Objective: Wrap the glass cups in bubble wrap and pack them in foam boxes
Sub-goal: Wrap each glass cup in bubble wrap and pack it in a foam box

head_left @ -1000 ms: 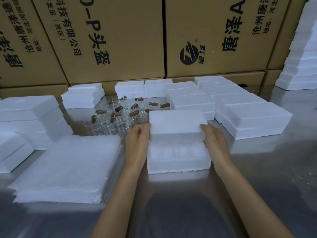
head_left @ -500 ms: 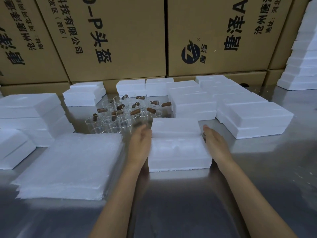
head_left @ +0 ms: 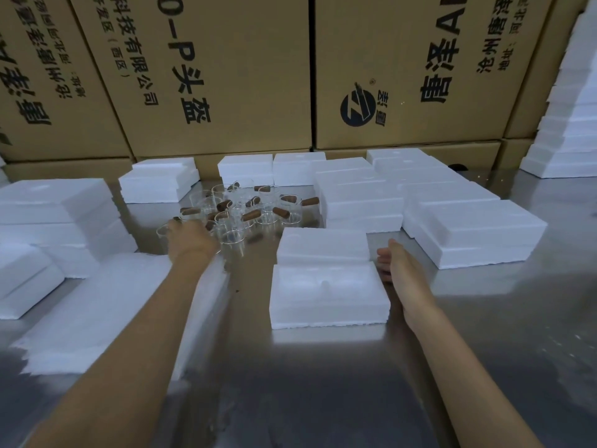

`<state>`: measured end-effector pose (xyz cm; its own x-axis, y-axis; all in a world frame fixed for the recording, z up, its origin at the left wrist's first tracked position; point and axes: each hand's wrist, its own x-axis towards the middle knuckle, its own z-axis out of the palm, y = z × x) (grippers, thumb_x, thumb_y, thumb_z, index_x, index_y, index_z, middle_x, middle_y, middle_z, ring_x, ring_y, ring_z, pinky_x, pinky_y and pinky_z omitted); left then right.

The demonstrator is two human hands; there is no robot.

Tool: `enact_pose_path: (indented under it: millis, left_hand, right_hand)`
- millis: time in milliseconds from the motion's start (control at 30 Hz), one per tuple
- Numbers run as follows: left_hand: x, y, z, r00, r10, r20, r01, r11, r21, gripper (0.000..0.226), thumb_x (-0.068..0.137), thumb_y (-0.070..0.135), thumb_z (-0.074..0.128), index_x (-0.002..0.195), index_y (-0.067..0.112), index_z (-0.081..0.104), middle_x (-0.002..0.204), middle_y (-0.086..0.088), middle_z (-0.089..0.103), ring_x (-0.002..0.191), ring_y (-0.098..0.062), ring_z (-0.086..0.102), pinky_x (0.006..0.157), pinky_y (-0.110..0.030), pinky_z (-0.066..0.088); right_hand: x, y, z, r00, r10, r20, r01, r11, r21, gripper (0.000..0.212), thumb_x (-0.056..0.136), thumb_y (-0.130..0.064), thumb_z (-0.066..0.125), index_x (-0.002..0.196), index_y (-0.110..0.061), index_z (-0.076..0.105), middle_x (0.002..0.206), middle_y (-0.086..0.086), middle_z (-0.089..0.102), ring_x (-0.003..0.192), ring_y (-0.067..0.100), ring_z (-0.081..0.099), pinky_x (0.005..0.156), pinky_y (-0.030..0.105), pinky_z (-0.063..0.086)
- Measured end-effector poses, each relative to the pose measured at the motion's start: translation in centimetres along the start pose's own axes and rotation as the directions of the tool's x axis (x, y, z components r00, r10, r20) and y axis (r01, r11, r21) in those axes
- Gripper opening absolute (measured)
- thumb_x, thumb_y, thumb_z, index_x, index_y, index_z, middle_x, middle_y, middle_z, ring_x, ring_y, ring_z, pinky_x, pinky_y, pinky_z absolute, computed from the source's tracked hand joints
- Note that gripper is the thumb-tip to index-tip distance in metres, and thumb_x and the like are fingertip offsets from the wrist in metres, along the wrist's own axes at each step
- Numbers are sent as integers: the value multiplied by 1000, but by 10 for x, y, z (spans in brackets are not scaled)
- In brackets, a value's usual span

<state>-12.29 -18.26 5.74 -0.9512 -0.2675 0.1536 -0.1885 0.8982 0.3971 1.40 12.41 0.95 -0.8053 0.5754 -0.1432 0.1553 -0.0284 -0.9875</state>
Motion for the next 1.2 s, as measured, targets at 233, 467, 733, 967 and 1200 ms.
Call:
enact_pose_path:
  millis: [233,467,733,967,1200]
  left_hand:
    - [-22,3,-16,974,72,-216,-141,935,-324,14,94,9,61,107,6,63,134,-23,42,106,-44,58,98,-42,47]
    - [-104,49,-32,964,265,-18,-133,425,-895,3,84,21,72,86,21,70,99,-2,73,91,-17,66,79,-28,53]
    - [-152,80,5,794,594,128,24,180,-983,37,70,39,82,98,18,70,100,1,67,93,-21,63,102,-50,53]
    - [-157,80,10,854,514,75,83,9,-997,55,75,29,82,126,24,60,127,-2,67,110,-19,69,98,-37,53]
    - [-150,72,7,876,462,140,209,-100,-973,48,83,28,77,127,19,60,120,3,73,114,-17,68,88,-27,57]
  right_hand:
    - [-11,-4,0,984,-168,-61,163,983,-83,30,102,-34,43,104,-14,66,105,1,67,107,24,61,86,28,48]
    - [-65,-10,21,755,-654,49,634,709,-308,51,91,-47,62,138,-42,40,125,-19,52,109,-7,47,84,9,39]
    - [-76,-8,33,716,-698,-5,679,698,-228,61,81,-48,76,128,-42,39,122,-17,55,112,4,56,89,25,51]
    - [-76,-26,47,704,-707,-60,696,705,-137,56,78,-40,79,115,-44,37,112,-22,55,106,4,58,77,8,44]
    - [-86,-37,75,767,-640,-31,639,768,-39,54,79,-32,78,111,-44,37,107,-25,59,98,1,61,74,8,45]
